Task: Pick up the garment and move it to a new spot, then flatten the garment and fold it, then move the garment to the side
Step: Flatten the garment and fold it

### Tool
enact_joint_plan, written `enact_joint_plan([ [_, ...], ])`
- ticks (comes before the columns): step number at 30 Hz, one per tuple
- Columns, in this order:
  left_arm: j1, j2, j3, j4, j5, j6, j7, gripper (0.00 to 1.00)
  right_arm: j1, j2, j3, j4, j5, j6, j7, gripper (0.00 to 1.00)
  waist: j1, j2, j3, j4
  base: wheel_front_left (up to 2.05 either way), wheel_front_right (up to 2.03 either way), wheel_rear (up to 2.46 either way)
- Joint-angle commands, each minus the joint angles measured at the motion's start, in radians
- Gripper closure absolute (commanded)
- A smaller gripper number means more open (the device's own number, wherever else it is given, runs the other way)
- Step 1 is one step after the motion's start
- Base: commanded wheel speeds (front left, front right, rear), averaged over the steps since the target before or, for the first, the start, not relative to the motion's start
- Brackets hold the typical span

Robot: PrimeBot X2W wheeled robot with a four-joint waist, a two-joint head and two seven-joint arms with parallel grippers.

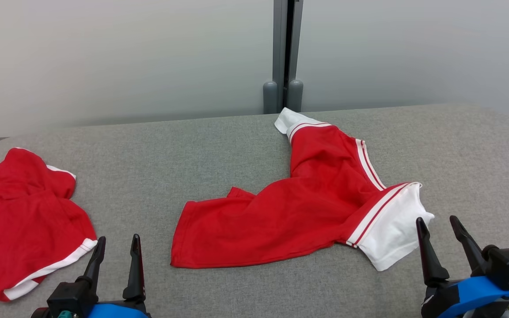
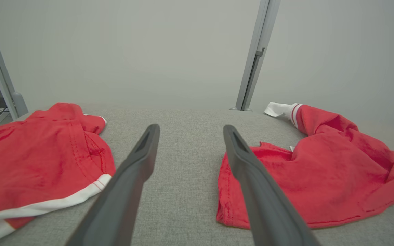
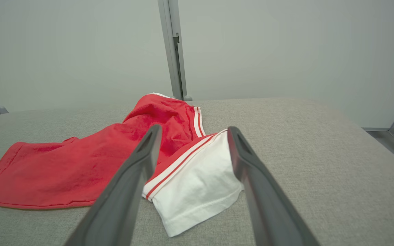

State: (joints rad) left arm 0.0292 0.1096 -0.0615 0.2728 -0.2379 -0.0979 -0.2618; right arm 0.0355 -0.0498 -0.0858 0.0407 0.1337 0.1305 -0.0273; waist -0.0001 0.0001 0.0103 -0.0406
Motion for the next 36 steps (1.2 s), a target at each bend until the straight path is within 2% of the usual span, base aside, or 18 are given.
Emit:
enact_joint_plan([
  [1, -0.003, 0.004, 0.0, 0.002, -0.004, 0.0, -0.005, 0.0, 0.012, -0.001, -0.003, -0.001, 0.002, 0.0, 0.001, 0.0, 0.0001, -0.0001, 0.002, 0.001, 0.0, 0.0, 0.0],
  [10, -0.024, 0.009, -0.028, 0.04, 0.001, -0.007, 0.015, 0.0, -0.01, -0.001, 0.007, 0.004, 0.009, 0.0, 0.006, 0.0, 0.0001, -0.0001, 0.025, -0.003, 0.0, 0.0, 0.0],
  [19, -0.122, -0.016, -0.099, 0.212, -0.028, -0.02, 0.072, 0.0, -0.054, -0.001, 0.026, 0.048, 0.017, 0.0, -0.004, 0.0, 0.0001, -0.0001, 0.066, -0.026, 0.0, 0.0, 0.0],
  [27, -0.194, -0.023, -0.108, 0.389, -0.033, 0.004, 0.102, 0.0, -0.089, -0.001, 0.037, 0.12, -0.003, 0.0, 0.0, 0.0, 0.0001, -0.0001, 0.091, -0.061, 0.0, 0.0, 0.0],
  [36, -0.244, -0.029, -0.103, 0.499, -0.052, 0.026, 0.081, 0.0, -0.14, -0.001, 0.009, 0.213, -0.025, 0.0, 0.023, 0.0, 0.0001, -0.0001, 0.112, -0.072, 0.0, 0.0, 0.0],
])
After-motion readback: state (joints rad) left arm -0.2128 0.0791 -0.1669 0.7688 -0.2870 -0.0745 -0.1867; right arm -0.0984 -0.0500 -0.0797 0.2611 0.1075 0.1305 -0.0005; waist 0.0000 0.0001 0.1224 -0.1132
